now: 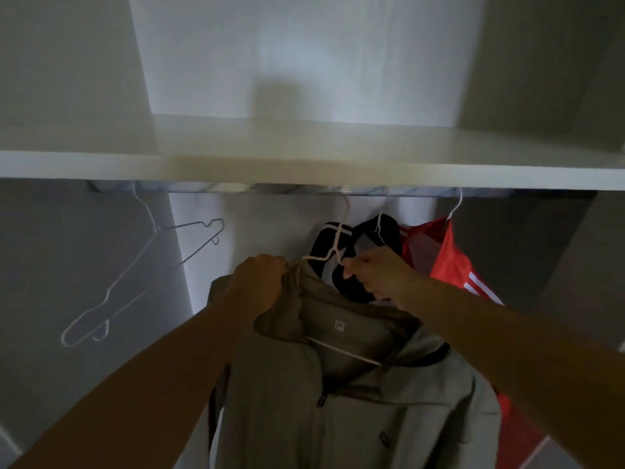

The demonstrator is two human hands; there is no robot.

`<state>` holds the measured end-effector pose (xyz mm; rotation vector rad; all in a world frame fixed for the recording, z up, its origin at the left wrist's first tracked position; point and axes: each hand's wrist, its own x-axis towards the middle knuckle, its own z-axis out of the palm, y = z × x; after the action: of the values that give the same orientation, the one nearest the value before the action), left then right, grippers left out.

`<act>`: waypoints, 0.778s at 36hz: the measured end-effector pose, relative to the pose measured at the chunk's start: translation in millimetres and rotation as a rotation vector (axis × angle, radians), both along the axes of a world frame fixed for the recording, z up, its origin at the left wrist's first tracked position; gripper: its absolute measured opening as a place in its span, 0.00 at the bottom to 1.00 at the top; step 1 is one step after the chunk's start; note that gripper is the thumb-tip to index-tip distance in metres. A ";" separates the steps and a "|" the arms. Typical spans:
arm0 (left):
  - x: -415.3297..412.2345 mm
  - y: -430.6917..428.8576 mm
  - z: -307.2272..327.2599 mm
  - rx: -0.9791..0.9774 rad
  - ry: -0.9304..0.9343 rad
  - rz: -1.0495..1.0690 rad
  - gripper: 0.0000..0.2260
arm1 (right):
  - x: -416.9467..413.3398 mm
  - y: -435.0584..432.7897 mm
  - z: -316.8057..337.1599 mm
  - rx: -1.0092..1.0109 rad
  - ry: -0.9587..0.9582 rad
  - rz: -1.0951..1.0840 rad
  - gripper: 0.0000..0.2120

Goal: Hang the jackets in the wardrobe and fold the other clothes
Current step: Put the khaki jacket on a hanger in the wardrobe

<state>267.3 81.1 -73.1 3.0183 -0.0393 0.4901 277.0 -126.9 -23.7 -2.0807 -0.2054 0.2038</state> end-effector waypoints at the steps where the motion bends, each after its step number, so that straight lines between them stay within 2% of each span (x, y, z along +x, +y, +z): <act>1: 10.0 1.3 4.1 0.007 -0.011 0.000 0.11 | 9.2 3.0 3.5 -0.022 -0.030 -0.007 0.17; 5: 46.0 5.2 26.5 0.044 -0.078 0.018 0.12 | 41.9 12.2 23.0 -0.064 -0.130 -0.057 0.16; 9: 72.4 9.1 36.3 0.074 -0.129 0.063 0.11 | 65.5 19.8 33.6 -0.062 -0.148 -0.116 0.14; 15: 95.7 13.4 21.0 0.101 -0.138 0.133 0.13 | 88.5 30.8 23.6 -0.066 -0.148 -0.142 0.13; 19: 101.9 12.5 3.6 0.048 -0.099 0.135 0.12 | 95.5 32.2 6.6 -0.057 -0.110 -0.144 0.07; 22: 102.0 12.6 -15.4 -0.003 -0.079 0.113 0.12 | 95.5 31.6 -8.5 -0.067 -0.121 -0.113 0.11; 23: 101.3 12.4 -20.8 -0.010 -0.089 0.105 0.11 | 94.2 30.9 -12.1 -0.107 -0.174 -0.102 0.13; 25: 101.4 12.3 -27.1 -0.029 -0.108 0.089 0.12 | 90.0 28.9 -16.2 -0.376 -0.372 -0.075 0.12; 27: 102.5 11.6 -28.7 -0.047 -0.102 0.082 0.12 | 81.6 25.0 -24.1 -0.641 -0.701 -0.078 0.11; 28: 102.3 11.0 -28.7 -0.054 -0.094 0.080 0.11 | 72.7 23.1 -30.8 -0.640 -0.867 -0.069 0.12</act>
<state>369.7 92.1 -101.7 2.9512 0.0872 0.6297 349.7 -103.8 -54.5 -2.6875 -0.6500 -0.7922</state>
